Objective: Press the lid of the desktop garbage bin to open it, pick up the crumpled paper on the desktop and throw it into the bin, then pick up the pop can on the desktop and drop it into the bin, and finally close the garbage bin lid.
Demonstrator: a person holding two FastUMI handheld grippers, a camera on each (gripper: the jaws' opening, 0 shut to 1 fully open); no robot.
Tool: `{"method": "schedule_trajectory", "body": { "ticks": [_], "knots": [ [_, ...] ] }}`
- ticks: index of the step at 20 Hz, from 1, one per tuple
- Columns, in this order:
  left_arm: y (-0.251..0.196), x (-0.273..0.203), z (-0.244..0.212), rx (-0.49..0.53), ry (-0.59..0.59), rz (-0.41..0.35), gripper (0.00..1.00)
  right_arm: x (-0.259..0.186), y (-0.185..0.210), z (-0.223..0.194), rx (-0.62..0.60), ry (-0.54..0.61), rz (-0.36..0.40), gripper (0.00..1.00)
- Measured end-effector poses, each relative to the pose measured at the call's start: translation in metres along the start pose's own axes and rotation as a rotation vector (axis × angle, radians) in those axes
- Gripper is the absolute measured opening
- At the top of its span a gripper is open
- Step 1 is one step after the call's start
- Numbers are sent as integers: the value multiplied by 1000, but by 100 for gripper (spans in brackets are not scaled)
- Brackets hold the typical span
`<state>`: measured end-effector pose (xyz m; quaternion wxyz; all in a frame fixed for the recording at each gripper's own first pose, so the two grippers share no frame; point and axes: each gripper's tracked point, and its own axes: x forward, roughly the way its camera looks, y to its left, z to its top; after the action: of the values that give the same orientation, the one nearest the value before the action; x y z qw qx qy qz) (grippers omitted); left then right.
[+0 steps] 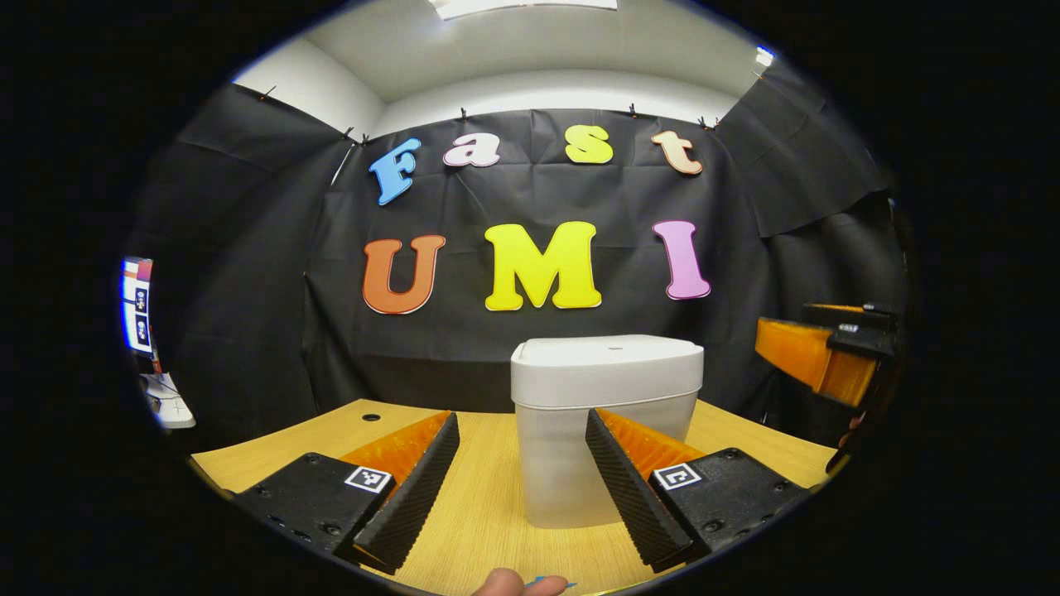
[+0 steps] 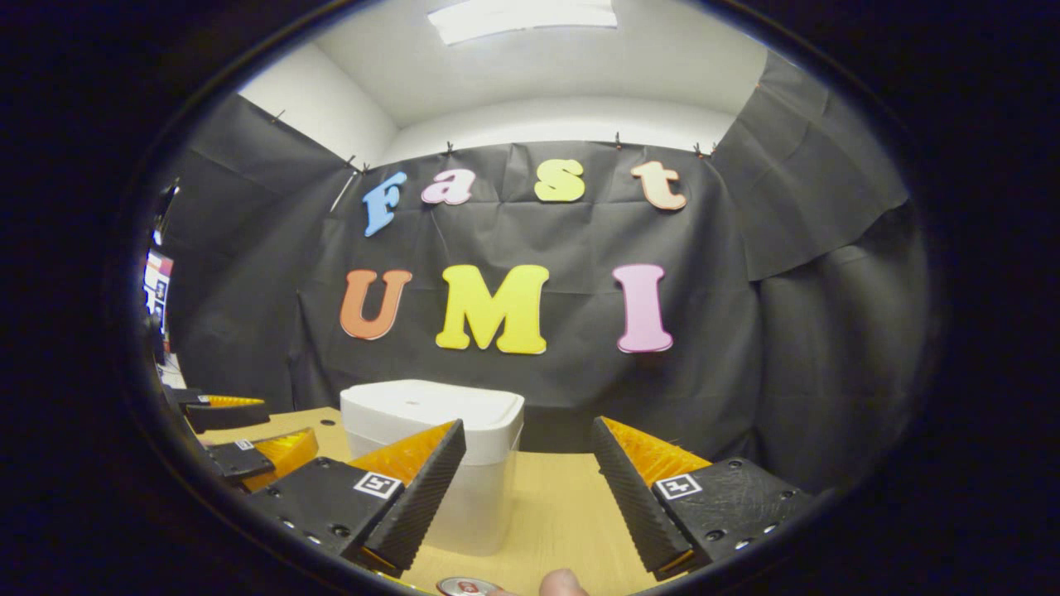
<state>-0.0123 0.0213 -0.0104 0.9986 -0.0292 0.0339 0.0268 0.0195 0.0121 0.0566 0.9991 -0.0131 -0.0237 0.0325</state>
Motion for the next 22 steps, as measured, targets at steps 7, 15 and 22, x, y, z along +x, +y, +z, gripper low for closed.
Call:
{"method": "schedule_trajectory", "body": {
  "ticks": [7, 15, 22],
  "knots": [
    [20, -6, 1, -19, -2, 42, 99, 55, 54, 21, 17, 82, 154, 95],
    [39, -9, 0, -4, -7, 74, 99, 109, 79, -9, 17, 207, 166, 53],
    [42, -7, -4, -19, 4, 76, 99, 119, 91, -23, 27, 247, 197, 0]
  ]
}}
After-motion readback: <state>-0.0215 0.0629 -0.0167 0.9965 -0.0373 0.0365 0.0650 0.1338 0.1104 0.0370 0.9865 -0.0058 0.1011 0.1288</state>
